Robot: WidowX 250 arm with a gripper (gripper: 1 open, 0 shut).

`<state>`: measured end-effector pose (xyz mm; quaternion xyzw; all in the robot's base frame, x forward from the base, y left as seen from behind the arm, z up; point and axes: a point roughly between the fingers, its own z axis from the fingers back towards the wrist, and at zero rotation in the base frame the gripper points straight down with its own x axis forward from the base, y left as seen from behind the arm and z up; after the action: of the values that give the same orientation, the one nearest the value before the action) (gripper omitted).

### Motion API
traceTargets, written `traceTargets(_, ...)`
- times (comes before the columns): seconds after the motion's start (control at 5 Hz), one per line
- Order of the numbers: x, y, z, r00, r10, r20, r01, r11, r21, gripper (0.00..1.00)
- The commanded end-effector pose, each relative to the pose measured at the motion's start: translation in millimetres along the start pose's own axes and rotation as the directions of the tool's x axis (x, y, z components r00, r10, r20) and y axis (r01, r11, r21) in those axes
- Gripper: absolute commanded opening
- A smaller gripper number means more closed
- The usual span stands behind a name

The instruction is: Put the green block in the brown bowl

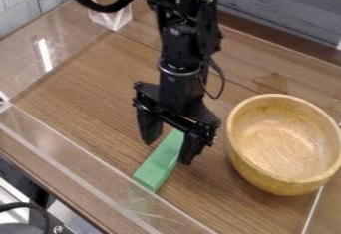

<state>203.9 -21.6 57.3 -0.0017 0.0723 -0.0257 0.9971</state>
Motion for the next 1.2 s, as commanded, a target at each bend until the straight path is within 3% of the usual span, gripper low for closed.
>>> traceTargets(0.0, 2.7, -2, 5.2, 0.999, -0.016, 0.036, 0.016, 1.0, -0.002, 1.0)
traceTargets(1.0, -0.6, 1, -7.7, 0.998, -0.046, 0.041, 0.046, 0.999, -0.009, 1.0)
